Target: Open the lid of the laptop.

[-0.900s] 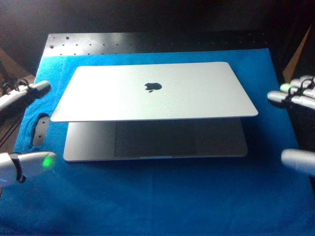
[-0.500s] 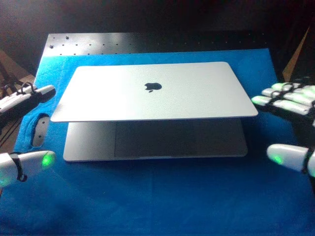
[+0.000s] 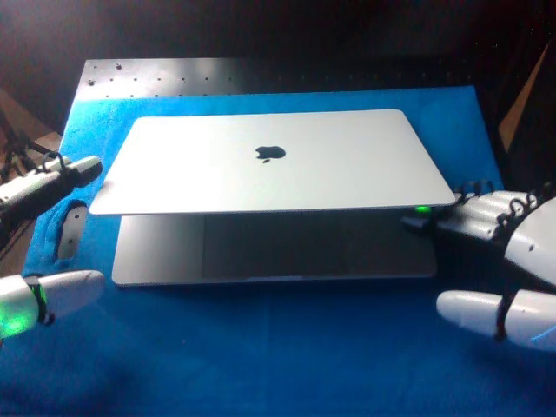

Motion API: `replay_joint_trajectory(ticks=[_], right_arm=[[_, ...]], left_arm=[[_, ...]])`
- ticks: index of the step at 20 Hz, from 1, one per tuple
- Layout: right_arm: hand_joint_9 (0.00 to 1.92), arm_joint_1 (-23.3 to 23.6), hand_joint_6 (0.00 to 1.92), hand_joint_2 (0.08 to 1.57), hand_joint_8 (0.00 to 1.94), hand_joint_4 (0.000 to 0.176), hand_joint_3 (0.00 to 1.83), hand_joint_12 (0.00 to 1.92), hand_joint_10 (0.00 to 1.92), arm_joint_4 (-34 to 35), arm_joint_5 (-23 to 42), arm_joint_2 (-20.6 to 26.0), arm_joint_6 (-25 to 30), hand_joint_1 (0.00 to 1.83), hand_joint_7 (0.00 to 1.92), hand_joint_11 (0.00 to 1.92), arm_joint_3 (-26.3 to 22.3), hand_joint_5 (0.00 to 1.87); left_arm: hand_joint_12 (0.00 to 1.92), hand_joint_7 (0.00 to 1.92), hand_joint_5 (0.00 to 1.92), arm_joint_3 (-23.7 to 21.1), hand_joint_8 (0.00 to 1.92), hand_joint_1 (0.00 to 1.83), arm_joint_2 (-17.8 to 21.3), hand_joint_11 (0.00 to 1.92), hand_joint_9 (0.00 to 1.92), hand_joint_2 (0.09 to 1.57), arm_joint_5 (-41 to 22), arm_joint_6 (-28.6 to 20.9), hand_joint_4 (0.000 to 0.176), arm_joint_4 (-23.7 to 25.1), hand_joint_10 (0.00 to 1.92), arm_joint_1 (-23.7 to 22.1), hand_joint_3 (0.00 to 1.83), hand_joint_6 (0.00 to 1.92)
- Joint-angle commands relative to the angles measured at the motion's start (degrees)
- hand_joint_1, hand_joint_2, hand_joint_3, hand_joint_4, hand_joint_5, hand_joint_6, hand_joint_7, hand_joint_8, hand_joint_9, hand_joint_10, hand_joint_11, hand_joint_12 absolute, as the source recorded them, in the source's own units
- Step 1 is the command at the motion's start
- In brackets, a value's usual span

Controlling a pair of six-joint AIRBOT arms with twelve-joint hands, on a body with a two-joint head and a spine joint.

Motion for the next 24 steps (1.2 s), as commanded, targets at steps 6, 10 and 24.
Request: replay_joint_trajectory(ticks=[6, 10, 24], right_arm=[[0.21, 3.3, 0.0, 1.33, 0.0, 0.0, 0.0, 0.04, 0.0, -4.0, 3.9, -1.9, 1.8, 0.0, 0.2, 0.26, 0.9, 0.17], [0.21, 5.3, 0.0, 1.35, 0.0, 0.0, 0.01, 0.06, 0.0, -5.9, 3.6, -3.3, 2.3, 0.0, 0.2, 0.29, 1.7, 0.17], [0.21, 9.6, 0.01, 1.35, 0.0, 0.0, 0.0, 0.04, 0.01, -13.3, 0.9, -2.6, 6.0, 0.0, 0.2, 0.25, 3.1, 0.2]], left_arm=[[0.0, 0.01, 0.11, 0.3, 0.0, 0.54, -0.4, 0.0, 0.0, 1.09, -7.4, -0.6, 0.142, -0.3, 0.0, -0.5, 0.0, 0.0], [0.0, 0.01, 0.12, 0.4, 0.0, 0.6, -0.5, 0.0, 0.0, 1.09, -7.4, -0.6, 0.134, -0.4, 0.0, -0.5, 0.0, 0.0], [0.02, 0.0, 0.1, 0.2, 0.0, 0.57, -0.8, 0.05, 0.0, 1.1, -7.5, -0.7, 0.168, -0.7, 0.0, -0.5, 0.0, 0.0]])
